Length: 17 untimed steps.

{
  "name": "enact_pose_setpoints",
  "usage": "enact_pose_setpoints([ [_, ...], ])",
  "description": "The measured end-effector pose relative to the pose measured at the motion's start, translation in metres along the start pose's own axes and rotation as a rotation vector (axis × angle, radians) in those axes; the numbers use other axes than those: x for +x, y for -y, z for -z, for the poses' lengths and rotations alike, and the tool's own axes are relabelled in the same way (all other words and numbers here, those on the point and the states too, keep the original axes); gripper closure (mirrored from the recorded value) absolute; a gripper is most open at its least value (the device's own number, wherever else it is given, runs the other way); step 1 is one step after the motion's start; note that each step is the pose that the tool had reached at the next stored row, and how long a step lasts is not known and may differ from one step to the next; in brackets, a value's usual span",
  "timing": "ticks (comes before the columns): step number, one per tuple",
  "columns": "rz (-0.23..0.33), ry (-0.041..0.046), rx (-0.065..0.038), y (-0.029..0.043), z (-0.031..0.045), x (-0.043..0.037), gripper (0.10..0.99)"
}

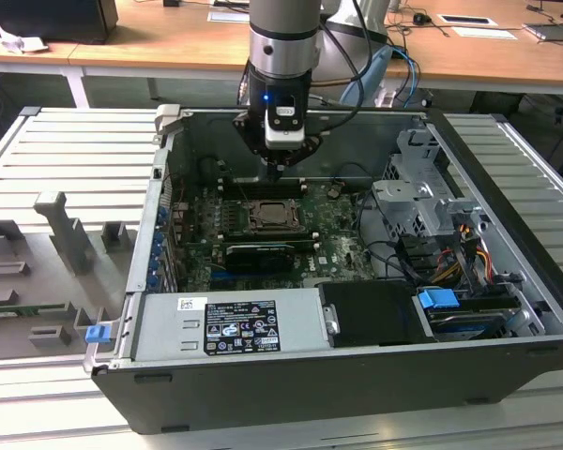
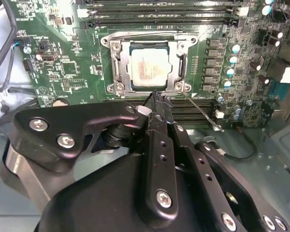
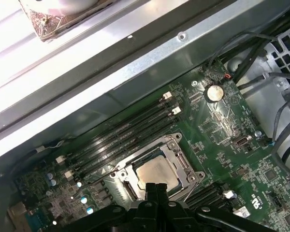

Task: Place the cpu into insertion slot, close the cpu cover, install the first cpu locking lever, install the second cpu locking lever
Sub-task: 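Install the first cpu locking lever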

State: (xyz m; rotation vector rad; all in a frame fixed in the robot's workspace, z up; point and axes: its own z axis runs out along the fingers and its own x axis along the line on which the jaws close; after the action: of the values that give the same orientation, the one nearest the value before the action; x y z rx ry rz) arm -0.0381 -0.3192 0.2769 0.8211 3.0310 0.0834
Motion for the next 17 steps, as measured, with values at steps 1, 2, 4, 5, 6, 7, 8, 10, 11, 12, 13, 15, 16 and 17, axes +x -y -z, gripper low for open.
enact_pose_setpoints([
  [1,0.013,-0.0007,0.0,0.0,0.0,0.0,0.98],
  [2,0.024,-0.0013,0.0,0.0,0.0,0.0,0.98],
  [4,0.049,-0.0025,0.001,0.0,0.0,0.0,0.98],
  [5,0.062,-0.0032,0.001,0.0,0.0,0.0,0.98],
  [6,0.074,-0.0038,0.001,0.0,0.0,0.0,0.98],
  [7,0.095,-0.0049,0.001,0.0,0.0,0.0,0.98],
  [8,0.117,-0.006,0.002,0.0,0.0,0.0,0.98],
  [10,0.163,-0.0084,0.002,0.0,0.0,0.0,0.98],
  [11,0.181,-0.0093,0.002,0.0,0.0,0.0,0.98],
  [12,0.196,-0.0101,0.003,0.0,0.0,0.0,0.98],
  [13,0.216,-0.0111,0.003,0.0,0.0,0.0,0.98],
  [15,0.247,-0.0127,0.003,0.0,0.0,0.0,0.98],
  [16,0.278,-0.0143,0.004,0.0,0.0,0.0,0.98],
  [17,0.293,-0.0151,0.004,0.0,0.0,0.0,0.98],
])
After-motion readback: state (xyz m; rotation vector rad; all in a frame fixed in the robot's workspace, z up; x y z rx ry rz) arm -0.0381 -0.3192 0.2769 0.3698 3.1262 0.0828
